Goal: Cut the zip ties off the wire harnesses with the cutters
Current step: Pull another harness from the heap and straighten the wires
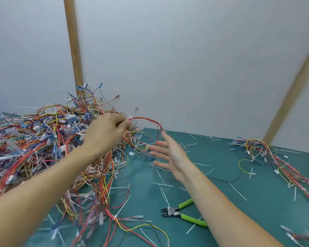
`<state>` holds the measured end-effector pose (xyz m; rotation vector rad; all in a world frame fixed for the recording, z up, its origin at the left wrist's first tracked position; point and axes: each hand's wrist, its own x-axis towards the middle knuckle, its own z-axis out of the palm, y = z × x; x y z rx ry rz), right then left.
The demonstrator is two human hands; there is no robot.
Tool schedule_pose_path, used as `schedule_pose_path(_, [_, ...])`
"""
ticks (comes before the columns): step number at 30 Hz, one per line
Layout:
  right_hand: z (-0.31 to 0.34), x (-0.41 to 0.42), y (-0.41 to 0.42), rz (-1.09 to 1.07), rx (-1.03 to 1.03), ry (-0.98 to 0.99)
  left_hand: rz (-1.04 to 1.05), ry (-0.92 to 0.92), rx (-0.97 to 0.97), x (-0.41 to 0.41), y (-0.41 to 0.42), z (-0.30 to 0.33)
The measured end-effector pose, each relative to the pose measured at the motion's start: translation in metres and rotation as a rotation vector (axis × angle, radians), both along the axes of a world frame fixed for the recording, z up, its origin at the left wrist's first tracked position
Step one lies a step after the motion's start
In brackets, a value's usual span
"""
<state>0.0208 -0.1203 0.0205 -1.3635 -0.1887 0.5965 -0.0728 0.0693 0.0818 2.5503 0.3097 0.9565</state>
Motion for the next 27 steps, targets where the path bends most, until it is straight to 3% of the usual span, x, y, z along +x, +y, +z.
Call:
schedule_pose_path(2, [0.013, -0.016, 0.014, 0.126, -0.035, -0.145, -0.017, -0.009, 0.077, 0.015, -0.014, 0.004])
schedule_pose_path(4, [0.025, -0.031, 0.029, 0.206, -0.098, -0.276, -0.046, 0.151, 0.031, 0.03, -0.017, 0.012])
schedule_pose_path(7, [0.024, -0.043, 0.036, 0.286, -0.154, -0.304, -0.34, 0.503, -0.4, 0.035, -0.007, 0.021])
schedule_pose_path(9, [0.013, -0.047, 0.033, 0.351, -0.141, -0.264, -0.501, 0.592, -0.592, 0.028, -0.003, 0.024])
schedule_pose_path(13, [-0.008, -0.06, 0.04, 0.429, -0.114, -0.256, -0.487, 0.587, -0.293, 0.01, -0.004, 0.018])
schedule_pose_path(16, [-0.014, -0.076, 0.06, 0.447, -0.046, -0.297, -0.422, 0.43, -0.24, 0.006, -0.008, 0.006])
schedule_pose_path(19, [-0.007, -0.081, 0.078, 0.314, 0.022, -0.328, -0.362, 0.343, -0.242, 0.007, -0.016, 0.006])
schedule_pose_path(23, [-0.004, -0.068, 0.078, 0.068, -0.011, -0.327, -0.261, 0.211, 0.091, 0.005, -0.011, 0.004])
schedule_pose_path(25, [-0.008, -0.057, 0.067, -0.081, -0.001, -0.241, -0.198, 0.137, 0.154, -0.006, -0.002, -0.003])
schedule_pose_path(27, [-0.012, -0.048, 0.056, -0.132, 0.035, -0.145, -0.209, 0.309, 0.115, -0.018, 0.01, -0.013])
